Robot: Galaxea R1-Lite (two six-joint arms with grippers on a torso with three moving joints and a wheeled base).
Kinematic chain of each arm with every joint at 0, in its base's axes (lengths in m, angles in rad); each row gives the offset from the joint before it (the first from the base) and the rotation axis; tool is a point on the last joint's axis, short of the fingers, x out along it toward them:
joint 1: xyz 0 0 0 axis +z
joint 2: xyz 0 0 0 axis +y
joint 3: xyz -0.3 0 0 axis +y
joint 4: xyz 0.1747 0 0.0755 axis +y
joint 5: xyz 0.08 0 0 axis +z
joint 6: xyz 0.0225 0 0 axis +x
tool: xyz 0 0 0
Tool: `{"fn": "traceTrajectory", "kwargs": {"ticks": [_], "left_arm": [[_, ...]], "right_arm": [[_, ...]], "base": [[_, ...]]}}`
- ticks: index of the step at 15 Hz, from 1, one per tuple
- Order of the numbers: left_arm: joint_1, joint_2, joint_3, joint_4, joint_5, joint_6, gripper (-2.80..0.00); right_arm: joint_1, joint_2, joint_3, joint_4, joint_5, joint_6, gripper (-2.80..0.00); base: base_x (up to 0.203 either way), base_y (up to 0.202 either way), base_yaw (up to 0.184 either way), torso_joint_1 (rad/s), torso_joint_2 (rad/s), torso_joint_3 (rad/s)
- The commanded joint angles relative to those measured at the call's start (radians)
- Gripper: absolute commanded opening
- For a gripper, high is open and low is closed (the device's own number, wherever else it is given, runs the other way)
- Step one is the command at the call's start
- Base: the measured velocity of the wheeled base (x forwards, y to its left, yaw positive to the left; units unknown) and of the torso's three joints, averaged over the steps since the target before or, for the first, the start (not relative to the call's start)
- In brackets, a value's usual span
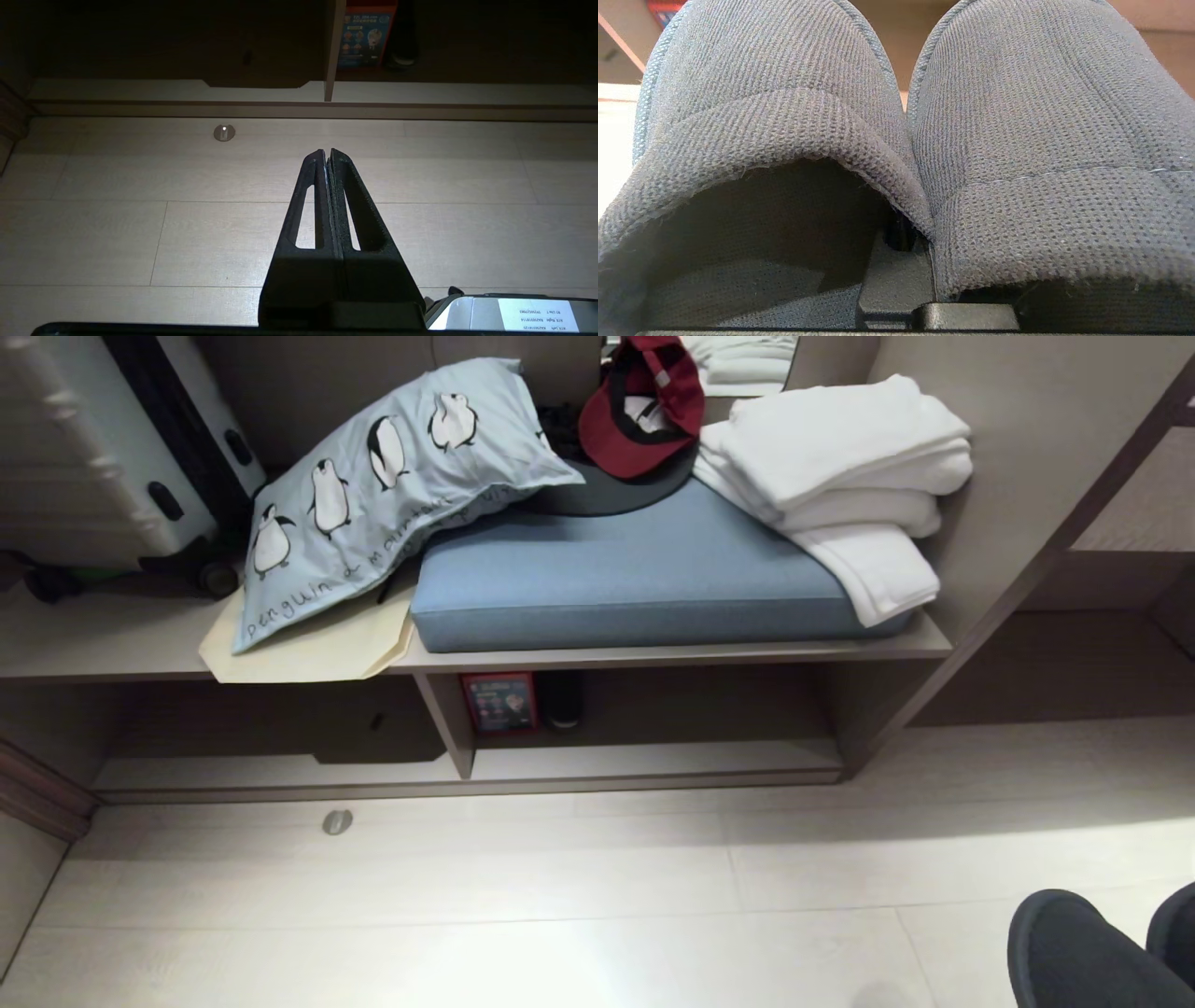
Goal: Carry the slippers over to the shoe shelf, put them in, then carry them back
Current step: Place the slippers on the floor
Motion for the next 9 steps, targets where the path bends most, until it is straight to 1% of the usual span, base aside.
{"fn": "traceTrajectory", "kwargs": {"ticks": [1,9], "left_arm": [[0.000,0.002,0.000,0.000,0.000,-0.001,-2.80],[0.000,0.002,0.000,0.000,0.000,-0.001,-2.80]], "right_arm": [[0.000,-0.002,0.002,0.000,0.001,0.000,-2.80],[0.000,-0.002,0.002,0.000,0.001,0.000,-2.80]], "base": [[0.000,0.000,0.000,0.001,0.00,0.201],[0.000,0.000,0.000,0.000,0.00,0.199]]}}
